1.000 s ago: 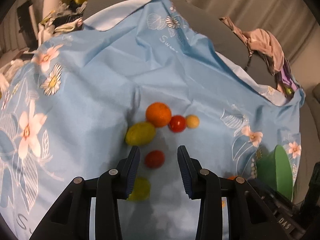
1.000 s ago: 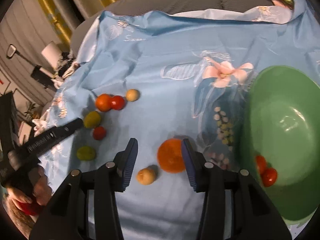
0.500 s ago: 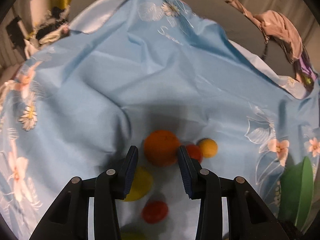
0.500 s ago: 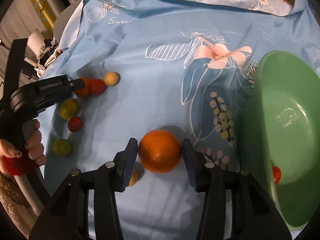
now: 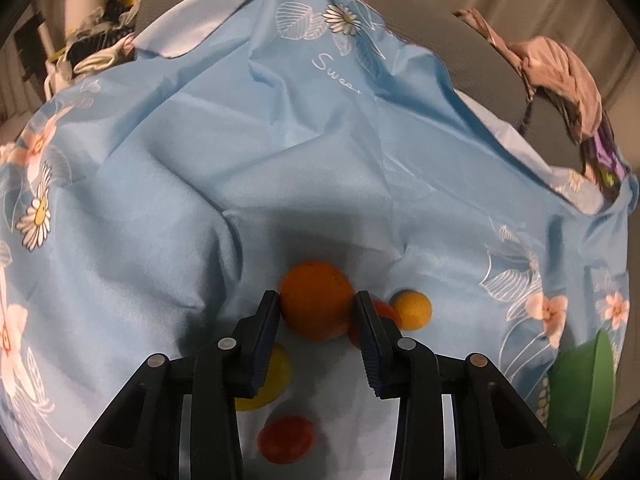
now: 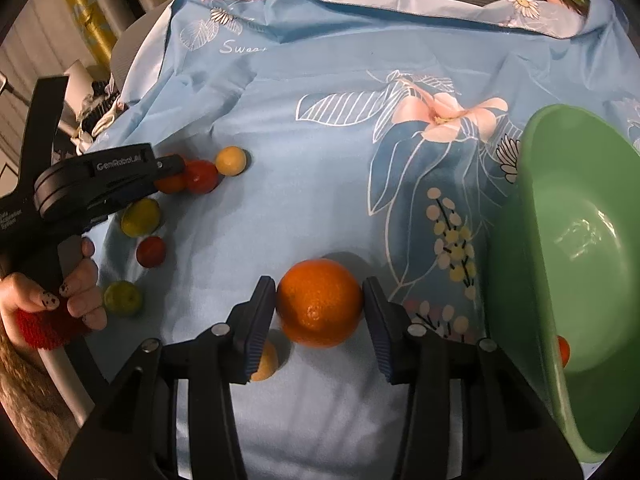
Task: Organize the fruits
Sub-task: 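Reach the right gripper to the large orange and grasp it, then lift the large orange with the right gripper and carry it over the bowl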
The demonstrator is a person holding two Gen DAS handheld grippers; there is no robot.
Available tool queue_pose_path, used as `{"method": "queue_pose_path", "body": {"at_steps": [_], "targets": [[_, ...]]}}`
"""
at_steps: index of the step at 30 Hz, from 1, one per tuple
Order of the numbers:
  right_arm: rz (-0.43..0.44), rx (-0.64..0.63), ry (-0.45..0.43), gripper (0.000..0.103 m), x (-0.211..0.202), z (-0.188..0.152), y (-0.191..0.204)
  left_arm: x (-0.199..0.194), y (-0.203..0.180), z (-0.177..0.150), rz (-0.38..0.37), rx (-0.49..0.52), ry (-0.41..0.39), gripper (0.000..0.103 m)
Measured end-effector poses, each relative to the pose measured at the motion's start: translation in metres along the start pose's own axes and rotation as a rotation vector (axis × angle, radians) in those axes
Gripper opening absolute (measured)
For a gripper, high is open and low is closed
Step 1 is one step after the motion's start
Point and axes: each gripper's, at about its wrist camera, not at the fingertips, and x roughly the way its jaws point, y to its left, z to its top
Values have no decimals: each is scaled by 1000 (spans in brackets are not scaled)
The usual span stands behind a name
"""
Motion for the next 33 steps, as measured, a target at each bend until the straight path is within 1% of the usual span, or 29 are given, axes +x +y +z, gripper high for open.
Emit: {"method": "queue_pose_path", "body": {"at_steps": [2,5,9,11,15,19,24,33], "targets": [[11,6,-8,45,-2,1,0,-5,-4,-1,6,11,-1,38],[23,3,-41,45,-11,3,1,-23,-10,-5,20,21,-39,38],[42,16,-70,45,-22,4,-3,-54,-12,-16,-32,-12,-83,38],[49,23,-80,45,-26,4,-4,-67,-14,-22,-38,-16,-101,38],[71,21,-108,45,-36,3,-3,-92,-20,-30,-51,-1,-145,38],[83,18,-135,45,-46,2,-1,-115,-29,-36,-107,35,-189,38],[88,16,-160,45,-55,3,0,-126,-33,-42,-109,64,-213,38],[105,29,-204,45,-71,2,-3,-142,-32,-44,-167,50,-233,38]]}}
